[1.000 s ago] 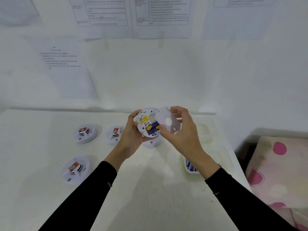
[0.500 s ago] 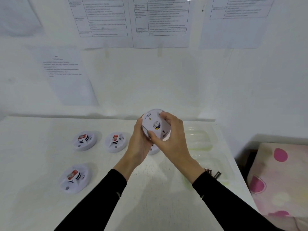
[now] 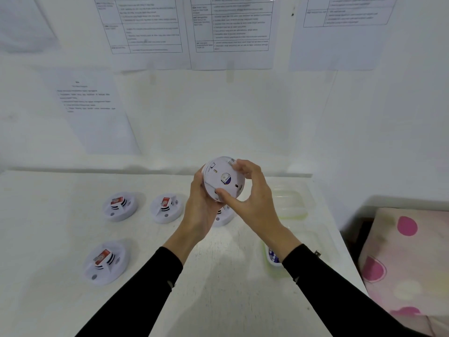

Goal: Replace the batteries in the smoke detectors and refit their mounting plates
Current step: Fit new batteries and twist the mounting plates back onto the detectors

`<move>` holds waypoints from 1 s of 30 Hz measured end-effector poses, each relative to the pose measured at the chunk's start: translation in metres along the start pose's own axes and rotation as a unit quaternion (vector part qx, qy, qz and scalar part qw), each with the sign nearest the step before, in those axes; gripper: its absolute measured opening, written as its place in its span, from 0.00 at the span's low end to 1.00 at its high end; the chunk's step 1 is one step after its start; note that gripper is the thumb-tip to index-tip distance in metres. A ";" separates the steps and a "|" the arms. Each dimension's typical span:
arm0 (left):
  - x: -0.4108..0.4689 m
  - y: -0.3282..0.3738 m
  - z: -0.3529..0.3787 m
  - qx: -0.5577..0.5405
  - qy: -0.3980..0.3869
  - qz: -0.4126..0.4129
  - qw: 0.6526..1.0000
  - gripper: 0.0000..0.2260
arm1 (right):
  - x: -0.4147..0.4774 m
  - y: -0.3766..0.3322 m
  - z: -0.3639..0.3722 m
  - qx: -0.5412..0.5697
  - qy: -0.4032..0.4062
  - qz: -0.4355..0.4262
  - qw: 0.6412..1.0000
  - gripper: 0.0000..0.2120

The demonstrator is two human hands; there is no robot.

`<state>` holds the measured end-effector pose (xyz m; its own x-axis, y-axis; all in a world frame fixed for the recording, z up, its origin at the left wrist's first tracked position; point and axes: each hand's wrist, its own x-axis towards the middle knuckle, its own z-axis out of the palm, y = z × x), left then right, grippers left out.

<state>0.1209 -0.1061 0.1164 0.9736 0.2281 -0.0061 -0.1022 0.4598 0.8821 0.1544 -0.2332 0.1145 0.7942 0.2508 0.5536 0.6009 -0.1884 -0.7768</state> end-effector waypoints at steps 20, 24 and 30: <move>0.013 0.001 -0.005 -0.080 -0.030 -0.030 0.996 0.22 | 0.006 -0.004 0.006 -0.101 0.005 -0.019 0.995 0.25; 0.016 0.002 -0.011 -0.187 -0.048 -0.092 0.977 0.22 | 0.007 -0.007 0.005 -0.144 -0.024 -0.063 0.987 0.25; 0.017 0.001 -0.007 -0.233 -0.060 -0.083 0.967 0.17 | 0.006 -0.005 0.010 -0.151 0.015 -0.057 0.987 0.27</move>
<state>0.1363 -0.0955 0.1143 0.9983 0.0294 -0.0508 0.0045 0.8247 0.5656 0.1550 -0.2212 0.1182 0.7197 0.2597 0.6439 0.6822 -0.4364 -0.5866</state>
